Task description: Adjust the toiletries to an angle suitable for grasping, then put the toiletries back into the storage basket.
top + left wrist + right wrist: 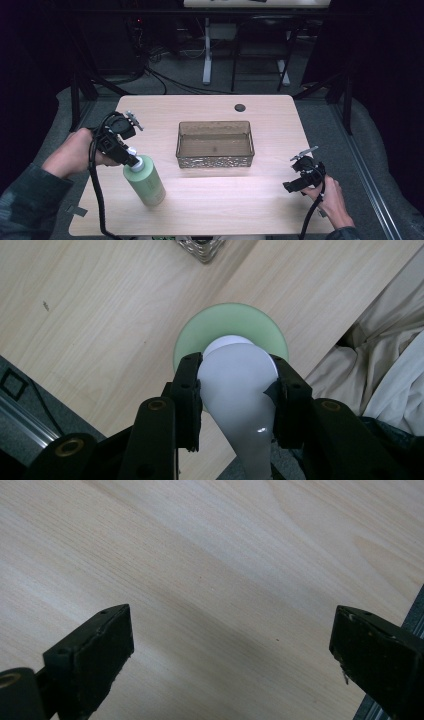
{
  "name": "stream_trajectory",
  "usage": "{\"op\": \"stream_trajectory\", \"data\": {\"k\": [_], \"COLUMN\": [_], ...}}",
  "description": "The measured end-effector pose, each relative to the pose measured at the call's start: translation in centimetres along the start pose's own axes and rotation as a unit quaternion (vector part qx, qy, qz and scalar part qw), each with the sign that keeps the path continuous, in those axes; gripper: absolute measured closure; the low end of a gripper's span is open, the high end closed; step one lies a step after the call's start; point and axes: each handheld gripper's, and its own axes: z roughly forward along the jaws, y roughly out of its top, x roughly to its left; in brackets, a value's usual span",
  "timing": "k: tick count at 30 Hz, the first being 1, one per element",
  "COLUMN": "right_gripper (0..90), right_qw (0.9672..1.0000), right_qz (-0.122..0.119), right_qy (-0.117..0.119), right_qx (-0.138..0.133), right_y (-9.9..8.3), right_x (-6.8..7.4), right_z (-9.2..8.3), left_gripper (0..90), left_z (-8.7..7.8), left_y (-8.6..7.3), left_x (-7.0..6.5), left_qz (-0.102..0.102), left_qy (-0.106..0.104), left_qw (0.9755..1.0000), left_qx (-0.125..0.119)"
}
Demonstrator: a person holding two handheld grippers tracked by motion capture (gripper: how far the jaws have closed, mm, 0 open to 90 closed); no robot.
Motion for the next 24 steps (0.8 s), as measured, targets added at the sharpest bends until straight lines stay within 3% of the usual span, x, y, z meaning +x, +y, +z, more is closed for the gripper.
{"op": "stream_trajectory", "data": {"k": [12,24], "right_gripper": [3.6,3.4], "right_qw": [1.0000,1.0000], "right_qz": [-0.002,-0.006], "right_qy": [0.002,0.002], "right_qx": [-0.002,-0.001], "right_y": [0.1,-0.1], "right_x": [0.2,-0.1], "right_z": [0.0,0.1], "left_gripper": [62.6,62.7], "left_z": [-0.1,-1.5], "left_y": [-0.2,0.0], "left_x": [0.3,0.6], "left_qz": [-0.008,0.014], "left_qy": [0.005,0.030], "left_qw": [1.0000,0.9993], "left_qx": [-0.001,-0.018]}}
